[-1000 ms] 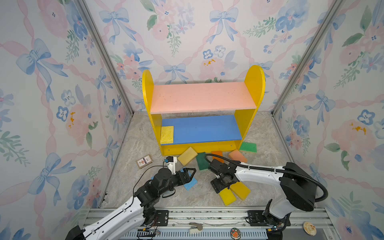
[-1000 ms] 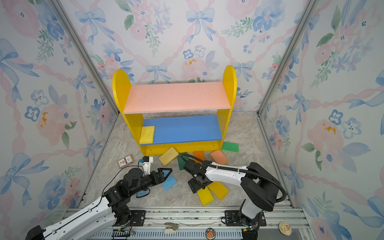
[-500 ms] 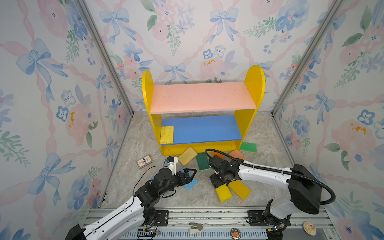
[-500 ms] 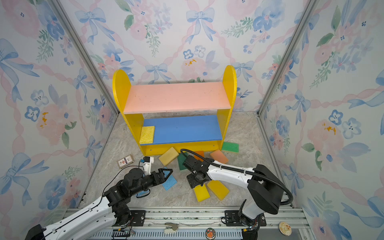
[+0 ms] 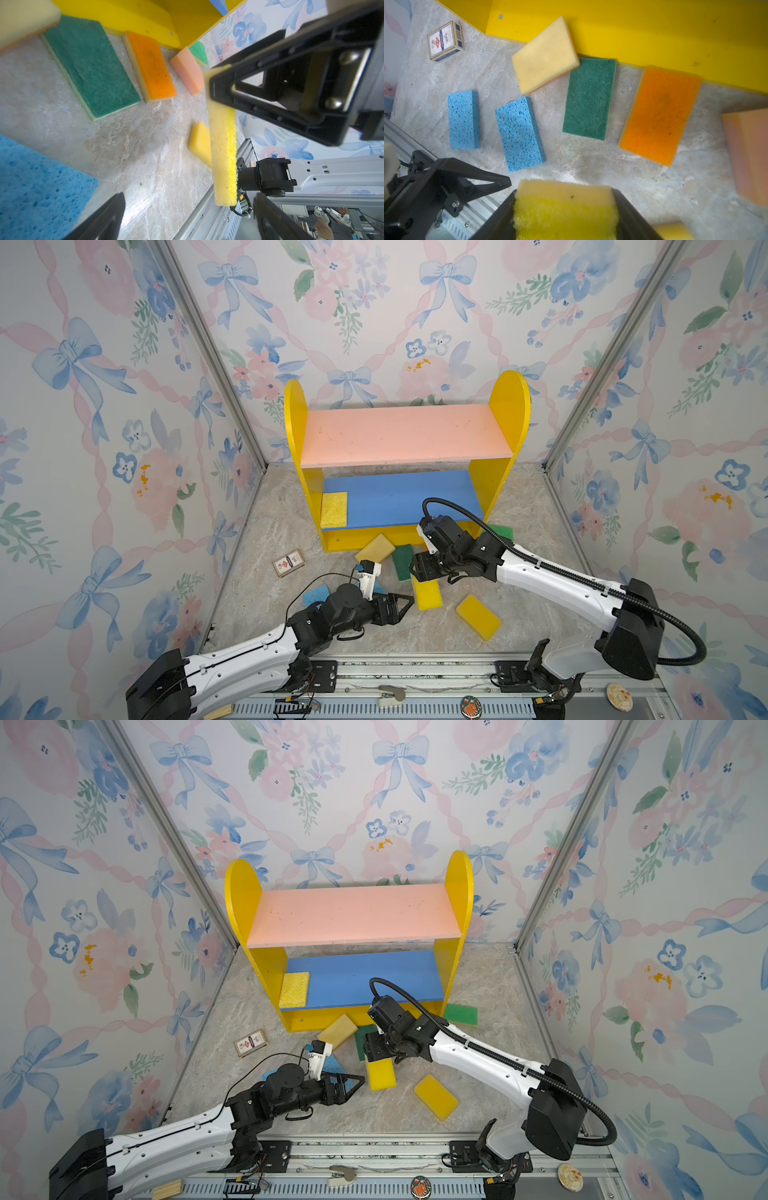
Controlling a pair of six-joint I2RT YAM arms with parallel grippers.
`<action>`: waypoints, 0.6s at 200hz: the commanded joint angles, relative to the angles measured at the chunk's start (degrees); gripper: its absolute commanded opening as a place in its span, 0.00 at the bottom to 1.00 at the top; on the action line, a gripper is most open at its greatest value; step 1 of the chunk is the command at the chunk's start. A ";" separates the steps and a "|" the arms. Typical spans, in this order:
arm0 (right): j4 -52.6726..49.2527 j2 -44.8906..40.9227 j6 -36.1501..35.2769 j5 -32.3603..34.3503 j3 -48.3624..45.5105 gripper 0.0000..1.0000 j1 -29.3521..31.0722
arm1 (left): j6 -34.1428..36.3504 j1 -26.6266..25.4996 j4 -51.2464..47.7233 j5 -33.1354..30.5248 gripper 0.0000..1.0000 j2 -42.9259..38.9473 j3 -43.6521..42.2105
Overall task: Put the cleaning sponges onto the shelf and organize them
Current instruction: 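Bring the sponge to the left gripper while the left gripper grasps its edge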
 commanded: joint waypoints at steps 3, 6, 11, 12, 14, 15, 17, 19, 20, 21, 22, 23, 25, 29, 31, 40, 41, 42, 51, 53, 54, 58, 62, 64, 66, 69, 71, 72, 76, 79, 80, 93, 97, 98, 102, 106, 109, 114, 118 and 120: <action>-0.24 1.75 1.12 -1.92 2.75 0.68 -0.27 | 2.73 -0.84 5.38 0.34 0.98 3.01 2.46; -0.14 1.89 1.10 -2.07 2.94 0.67 -0.27 | 2.76 -0.82 5.68 0.43 0.98 3.45 2.50; -0.04 2.13 1.18 -2.10 3.28 0.67 -0.27 | 2.77 -0.90 5.96 0.39 0.98 4.29 2.60; -0.04 2.16 1.12 -2.15 3.37 0.67 -0.27 | 2.77 -0.89 6.03 0.39 0.98 4.56 2.69; -0.03 2.25 1.16 -2.11 3.43 0.67 -0.27 | 2.77 -0.95 6.09 0.34 0.98 4.76 2.73; -0.03 2.27 1.15 -2.15 3.53 0.67 -0.27 | 2.77 -0.92 6.10 0.37 0.98 4.93 2.79; -0.03 2.34 1.12 -2.18 3.67 0.67 -0.27 | 2.72 -0.89 6.28 0.32 0.97 5.25 2.86; -0.03 2.41 1.16 -2.19 3.79 0.67 -0.27 | 2.69 -0.91 6.39 0.30 0.97 5.46 2.90; -0.07 2.43 1.11 -2.19 3.84 0.67 -0.22 | 2.68 -0.94 6.47 0.30 0.97 5.68 2.93; -0.05 2.49 1.13 -2.10 3.87 0.67 -0.20 | 2.68 -0.95 6.51 0.30 0.96 5.83 2.94; -0.04 2.52 1.14 -2.10 3.92 0.67 -0.23 | 2.68 -0.96 6.53 0.30 0.96 5.90 2.99; -0.04 2.53 1.14 -2.15 3.91 0.67 -0.25 | 2.68 -0.92 6.62 0.30 0.95 6.07 3.01; -0.05 2.58 1.21 -2.09 4.03 0.67 -0.26 | 2.68 -0.91 6.76 0.34 0.94 6.35 3.07; 0.01 2.64 1.14 -1.96 4.14 0.67 -0.23 | 2.68 -0.92 7.03 0.39 0.92 6.78 3.24; 0.00 2.63 1.17 -1.96 4.13 0.67 -0.26 | 2.61 -0.96 7.13 0.34 0.91 7.03 3.28; 0.21 2.63 1.10 -1.93 4.23 0.66 -0.27 | 2.46 -0.96 7.44 0.07 0.80 7.98 3.78; 0.18 2.63 1.17 -1.88 4.24 0.66 -0.27 | 2.44 -0.92 7.48 0.05 0.79 8.08 3.85; 0.25 2.63 1.11 -1.86 4.24 0.66 -0.27 | 2.43 -0.94 7.50 0.04 0.78 8.17 3.88; 0.40 2.59 1.12 -1.83 4.24 0.65 -0.27 | 2.34 -0.96 7.81 -0.11 0.71 8.96 4.24; 0.38 2.56 1.10 -1.84 4.24 0.65 -0.27 | 2.33 -0.95 7.94 -0.15 0.70 9.09 4.30; 0.40 2.51 1.08 -1.84 4.24 0.65 -0.31 | 2.33 -0.96 8.03 -0.15 0.69 9.20 4.37; 0.42 2.46 1.08 -1.83 4.24 0.65 -0.27 | 2.25 -0.96 8.31 -0.12 0.66 9.52 4.43; 0.47 2.39 1.03 -1.71 4.23 0.64 -0.24 | 2.17 -0.90 8.58 -0.22 0.63 9.72 4.52; 0.45 2.37 1.03 -1.72 4.24 0.64 -0.26 | 2.11 -0.89 8.72 -0.23 0.61 9.83 4.55; 0.42 2.37 1.05 -1.61 4.20 0.64 -0.26 | 2.03 -0.93 8.87 -0.18 0.59 9.99 4.64; 0.45 2.29 0.94 -1.51 4.24 0.64 -0.27 | 1.89 -0.91 9.16 -0.25 0.56 10.14 4.62; 0.46 2.28 0.89 -1.49 4.24 0.64 -0.24 | 1.89 -0.82 9.31 -0.32 0.55 10.29 4.57; 0.48 2.28 0.89 -1.54 4.24 0.64 -0.26 | 1.84 -0.85 9.42 -0.32 0.54 10.24 4.55; 0.43 2.23 0.85 -1.49 4.22 0.64 -0.24 | 1.68 -0.81 9.78 -0.44 0.52 10.36 4.53; 0.44 2.20 0.80 -1.51 4.25 0.64 -0.26 | 1.59 -0.84 10.01 -0.48 0.50 10.49 4.50; 0.47 2.19 0.80 -1.50 4.25 0.64 -0.26 | 1.56 -0.82 10.08 -0.49 0.50 10.47 4.47; 0.84 1.94 0.91 -1.58 4.12 0.64 -0.18 | 0.96 -0.44 11.36 -0.27 0.40 10.69 4.12; 0.97 1.80 0.84 -1.58 4.06 0.64 -0.18 | 0.73 -0.20 11.70 -0.11 0.36 10.80 3.95; 1.00 1.78 0.82 -1.58 4.06 0.64 -0.18 | 0.65 -0.10 11.81 -0.08 0.35 10.81 3.93; 1.14 1.63 0.84 -1.67 3.98 0.64 -0.17 | 0.43 0.14 12.10 0.29 0.31 10.83 3.77; 1.44 1.47 0.82 -1.77 3.85 0.64 -0.16 | 0.20 0.50 12.51 0.82 0.28 10.89 3.59; 1.71 1.30 0.86 -1.79 3.71 0.64 -0.13 | 0.10 0.77 12.91 1.16 0.27 10.93 3.47; 2.07 1.00 1.02 -1.83 3.50 0.65 -0.20 | -0.24 1.24 13.34 1.79 0.22 10.97 3.28; 2.34 0.82 1.19 -1.84 3.38 0.66 -0.26 | -0.45 1.57 13.65 2.24 0.19 10.95 3.18; 2.56 0.68 1.20 -1.84 3.26 0.67 -0.31 | -0.51 1.75 13.77 2.41 0.17 10.87 3.01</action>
